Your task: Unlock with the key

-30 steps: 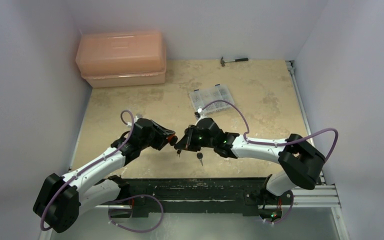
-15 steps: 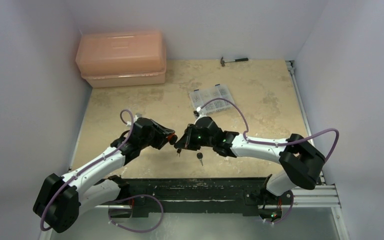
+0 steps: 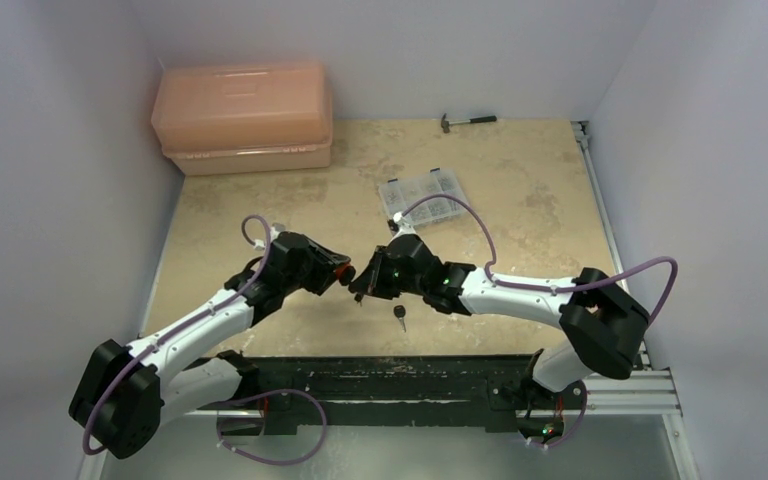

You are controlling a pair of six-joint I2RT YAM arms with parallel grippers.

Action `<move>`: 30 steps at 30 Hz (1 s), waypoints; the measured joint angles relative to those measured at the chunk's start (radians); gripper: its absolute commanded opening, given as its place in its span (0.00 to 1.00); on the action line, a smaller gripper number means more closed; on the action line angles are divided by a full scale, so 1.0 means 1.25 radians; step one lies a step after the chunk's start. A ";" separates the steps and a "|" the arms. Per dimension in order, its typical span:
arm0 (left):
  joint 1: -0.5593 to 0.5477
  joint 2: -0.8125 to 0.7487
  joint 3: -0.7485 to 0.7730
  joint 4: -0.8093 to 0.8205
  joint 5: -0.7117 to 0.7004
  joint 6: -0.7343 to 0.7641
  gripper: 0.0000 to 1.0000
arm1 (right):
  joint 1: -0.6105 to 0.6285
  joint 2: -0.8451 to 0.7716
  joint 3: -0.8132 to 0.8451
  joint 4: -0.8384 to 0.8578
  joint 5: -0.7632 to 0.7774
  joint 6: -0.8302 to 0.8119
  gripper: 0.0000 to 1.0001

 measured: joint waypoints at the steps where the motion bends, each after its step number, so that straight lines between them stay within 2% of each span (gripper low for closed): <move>1: -0.002 0.001 0.002 0.000 -0.005 0.000 0.00 | 0.000 0.000 -0.001 0.000 0.003 0.008 0.00; 8: -0.031 0.021 0.010 0.002 -0.038 -0.003 0.00 | 0.007 0.001 0.009 -0.034 0.041 0.042 0.00; 14: -0.053 0.029 0.013 0.006 -0.074 -0.007 0.00 | 0.013 0.031 0.074 -0.108 0.072 0.015 0.00; 26: -0.063 0.029 0.014 0.006 -0.096 -0.018 0.00 | -0.011 0.020 0.025 -0.030 0.017 0.036 0.00; 30: -0.065 0.029 0.016 0.000 -0.102 -0.018 0.00 | -0.016 0.018 0.011 -0.007 -0.002 0.016 0.30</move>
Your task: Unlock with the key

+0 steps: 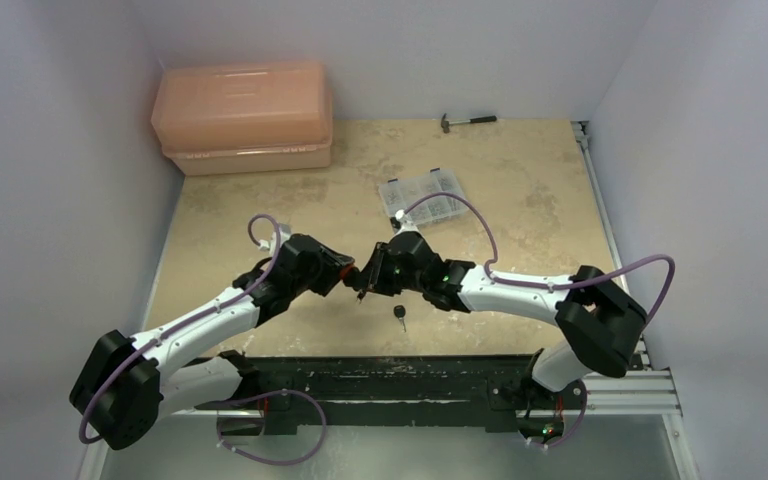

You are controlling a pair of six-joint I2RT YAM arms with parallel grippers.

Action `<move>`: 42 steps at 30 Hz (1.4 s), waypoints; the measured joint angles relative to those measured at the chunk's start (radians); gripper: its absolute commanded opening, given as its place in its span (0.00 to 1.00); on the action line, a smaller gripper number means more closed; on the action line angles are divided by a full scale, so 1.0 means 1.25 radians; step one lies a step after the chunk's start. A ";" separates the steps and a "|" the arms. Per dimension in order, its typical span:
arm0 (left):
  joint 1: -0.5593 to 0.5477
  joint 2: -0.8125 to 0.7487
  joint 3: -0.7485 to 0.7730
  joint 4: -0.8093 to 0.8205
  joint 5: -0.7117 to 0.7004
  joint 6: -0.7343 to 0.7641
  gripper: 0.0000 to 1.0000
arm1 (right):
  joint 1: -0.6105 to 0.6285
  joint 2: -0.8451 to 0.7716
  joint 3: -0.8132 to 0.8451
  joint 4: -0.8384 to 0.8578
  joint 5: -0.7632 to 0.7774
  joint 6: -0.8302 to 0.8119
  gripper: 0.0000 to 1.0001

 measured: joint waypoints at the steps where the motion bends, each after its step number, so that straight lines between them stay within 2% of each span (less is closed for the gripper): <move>1: -0.002 0.000 0.003 -0.004 -0.002 0.000 0.00 | -0.001 -0.004 -0.006 0.007 0.000 -0.007 0.34; 4: -0.016 -0.006 0.016 -0.010 0.007 -0.002 0.00 | -0.013 -0.023 -0.027 0.018 0.006 -0.032 0.45; 8: -0.021 -0.009 0.029 -0.010 0.013 -0.006 0.00 | -0.021 -0.061 -0.050 0.022 0.007 -0.068 0.49; 17: -0.029 0.016 0.046 -0.002 0.028 -0.006 0.00 | -0.027 -0.121 -0.067 0.015 0.006 -0.117 0.50; 31: -0.029 0.027 0.049 -0.001 0.028 -0.006 0.00 | -0.011 -0.124 -0.067 -0.013 0.004 -0.154 0.26; 33: -0.029 0.031 0.049 -0.002 0.028 -0.006 0.00 | -0.005 -0.122 -0.067 -0.016 0.005 -0.156 0.20; 36: -0.029 0.035 0.049 -0.002 0.027 -0.006 0.00 | -0.001 -0.116 -0.062 -0.015 0.006 -0.159 0.02; 42: -0.029 0.037 0.049 -0.007 0.020 -0.005 0.00 | 0.000 -0.102 -0.052 -0.017 0.007 -0.162 0.00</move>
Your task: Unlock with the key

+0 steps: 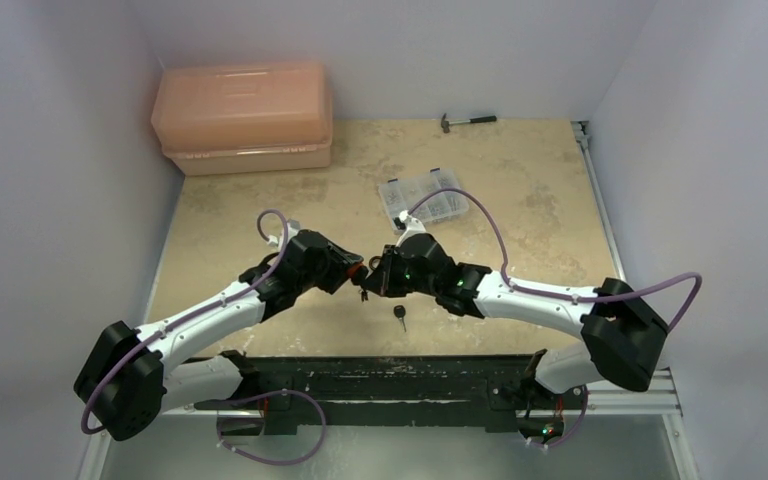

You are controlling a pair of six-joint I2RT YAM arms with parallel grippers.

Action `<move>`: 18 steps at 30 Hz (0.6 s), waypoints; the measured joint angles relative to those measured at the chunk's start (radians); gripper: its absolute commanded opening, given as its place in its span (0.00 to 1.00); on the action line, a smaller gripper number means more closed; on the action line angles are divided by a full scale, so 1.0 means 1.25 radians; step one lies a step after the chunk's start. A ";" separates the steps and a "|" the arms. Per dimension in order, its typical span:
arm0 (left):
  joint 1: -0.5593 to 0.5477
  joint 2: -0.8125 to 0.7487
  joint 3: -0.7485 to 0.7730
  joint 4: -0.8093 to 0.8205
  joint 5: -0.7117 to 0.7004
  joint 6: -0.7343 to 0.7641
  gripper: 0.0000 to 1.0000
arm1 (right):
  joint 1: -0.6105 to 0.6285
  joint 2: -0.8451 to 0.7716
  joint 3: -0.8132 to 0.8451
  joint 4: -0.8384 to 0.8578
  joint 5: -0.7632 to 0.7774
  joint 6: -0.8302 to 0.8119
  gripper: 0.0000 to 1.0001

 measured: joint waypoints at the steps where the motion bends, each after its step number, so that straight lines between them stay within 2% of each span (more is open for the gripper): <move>1: 0.000 0.000 0.000 -0.002 -0.001 0.000 0.00 | 0.000 0.003 0.001 0.000 0.001 0.000 0.00; 12: 0.005 0.000 0.000 -0.012 -0.002 -0.001 0.00 | -0.008 0.017 -0.009 0.044 -0.006 0.057 0.00; 18: 0.013 0.011 0.009 -0.024 -0.013 0.000 0.00 | 0.007 0.059 0.067 -0.036 0.036 -0.021 0.00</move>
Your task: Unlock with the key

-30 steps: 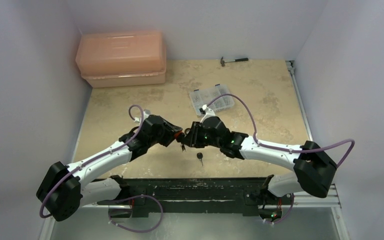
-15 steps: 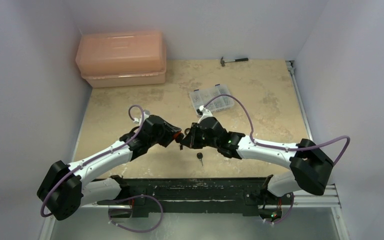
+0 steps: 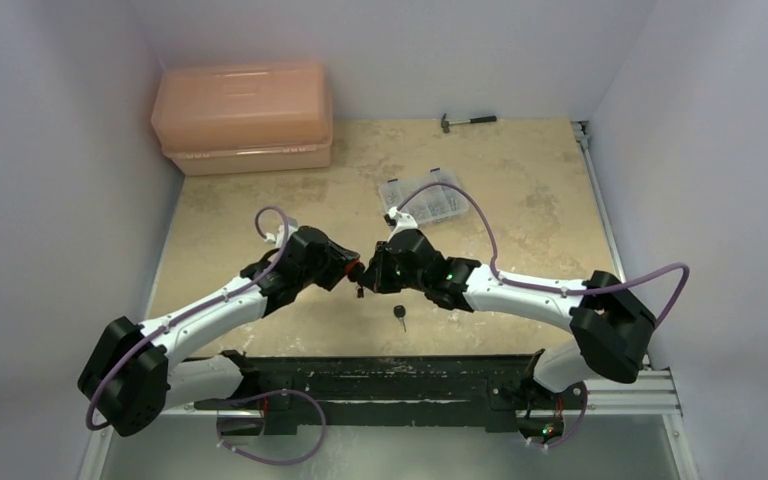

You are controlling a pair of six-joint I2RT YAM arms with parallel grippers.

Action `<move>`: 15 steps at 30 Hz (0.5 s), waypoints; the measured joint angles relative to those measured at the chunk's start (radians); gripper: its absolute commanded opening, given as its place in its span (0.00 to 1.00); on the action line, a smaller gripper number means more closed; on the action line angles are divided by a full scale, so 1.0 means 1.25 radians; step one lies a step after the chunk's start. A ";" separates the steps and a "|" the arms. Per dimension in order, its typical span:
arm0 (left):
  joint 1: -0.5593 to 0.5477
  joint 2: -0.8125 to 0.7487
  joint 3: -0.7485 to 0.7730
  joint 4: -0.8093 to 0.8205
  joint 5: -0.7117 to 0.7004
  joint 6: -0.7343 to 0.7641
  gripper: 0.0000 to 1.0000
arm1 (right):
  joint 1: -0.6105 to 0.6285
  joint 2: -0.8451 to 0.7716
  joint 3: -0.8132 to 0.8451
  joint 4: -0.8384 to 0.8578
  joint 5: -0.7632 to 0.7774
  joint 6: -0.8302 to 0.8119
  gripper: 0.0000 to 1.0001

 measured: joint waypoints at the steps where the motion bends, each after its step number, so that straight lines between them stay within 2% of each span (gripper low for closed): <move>1: 0.001 0.009 0.007 -0.001 0.003 0.002 0.00 | 0.002 0.000 0.005 -0.011 0.010 -0.013 0.00; 10: 0.001 0.042 0.060 -0.038 0.015 0.007 0.00 | 0.023 -0.007 0.047 -0.082 0.089 -0.081 0.00; 15: 0.002 0.044 0.070 -0.042 0.014 0.009 0.00 | 0.023 -0.008 0.060 -0.099 0.092 -0.082 0.00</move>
